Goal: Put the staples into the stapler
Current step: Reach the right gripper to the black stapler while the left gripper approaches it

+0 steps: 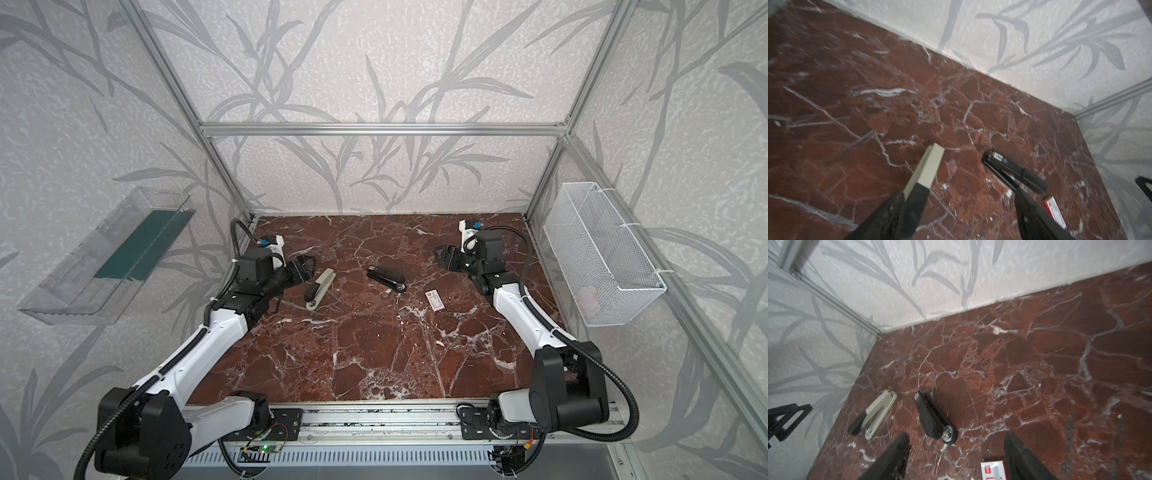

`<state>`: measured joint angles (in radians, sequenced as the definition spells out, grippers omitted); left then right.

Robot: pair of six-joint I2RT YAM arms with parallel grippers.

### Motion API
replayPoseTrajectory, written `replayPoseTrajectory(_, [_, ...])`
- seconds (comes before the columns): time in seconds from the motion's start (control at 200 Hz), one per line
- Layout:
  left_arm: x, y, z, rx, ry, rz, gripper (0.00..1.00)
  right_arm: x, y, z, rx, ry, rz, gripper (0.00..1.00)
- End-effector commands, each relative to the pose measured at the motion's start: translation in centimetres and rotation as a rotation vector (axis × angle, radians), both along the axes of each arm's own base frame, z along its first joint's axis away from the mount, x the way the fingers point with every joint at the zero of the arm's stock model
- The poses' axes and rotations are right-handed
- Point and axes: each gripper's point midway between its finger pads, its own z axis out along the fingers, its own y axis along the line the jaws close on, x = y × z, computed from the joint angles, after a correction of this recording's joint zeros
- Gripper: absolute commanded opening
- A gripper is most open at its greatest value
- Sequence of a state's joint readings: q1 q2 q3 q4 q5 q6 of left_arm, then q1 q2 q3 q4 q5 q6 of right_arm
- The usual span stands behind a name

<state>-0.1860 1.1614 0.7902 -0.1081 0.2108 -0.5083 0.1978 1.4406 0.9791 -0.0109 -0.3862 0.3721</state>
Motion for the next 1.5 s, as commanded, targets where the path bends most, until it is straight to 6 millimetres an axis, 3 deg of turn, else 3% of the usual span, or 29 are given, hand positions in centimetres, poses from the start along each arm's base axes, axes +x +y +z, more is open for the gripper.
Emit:
replayPoseTrajectory(0.0, [-2.4,-2.4,-1.8,-0.036,0.121,-0.063,0.82,-0.9,3.4,-3.3,-0.064,0.127,0.115,0.75])
replayPoseTrajectory(0.16, [-4.0,-4.3,-3.5,-0.061,0.144,-0.083,0.82,-0.2,7.3,-5.3,-0.144,0.185,0.221,0.72])
replayPoseTrajectory(0.325, [-5.2,-4.4,-5.2,-0.078,0.18,-0.068,0.81,0.2,10.3,-8.4,-0.206,0.248,0.306,0.72])
replayPoseTrajectory(0.455, [-5.5,-4.4,-5.2,-0.07,0.184,-0.076,0.81,-0.1,11.8,-10.3,-0.266,0.285,0.358,0.72])
replayPoseTrajectory(0.62, [-5.3,-4.5,-4.7,-0.067,0.183,-0.083,0.81,-1.1,13.5,-11.3,-0.275,0.324,0.417,0.65])
replayPoseTrajectory(0.84, [-4.3,-5.6,-4.0,-0.072,0.187,-0.12,0.81,-1.6,13.1,-11.9,-0.342,0.31,0.421,0.64])
replayPoseTrajectory(0.995, [-3.6,-6.2,-3.7,-0.073,0.195,-0.135,0.8,-1.1,13.1,-12.4,-0.386,0.3,0.433,0.52])
replayPoseTrajectory(1.145, [-3.7,-6.7,-3.9,-0.079,0.207,-0.146,0.79,-1.3,14.0,-12.4,-0.453,0.276,0.467,0.46])
replayPoseTrajectory(1.34, [-4.4,-7.1,-4.7,-0.084,0.227,-0.153,0.79,-2.3,14.6,-13.2,-0.532,0.318,0.501,0.28])
replayPoseTrajectory(1.495, [-4.8,-7.7,-5.4,-0.099,0.236,-0.165,0.79,-3.1,13.6,-13.4,-0.573,0.392,0.422,0.24])
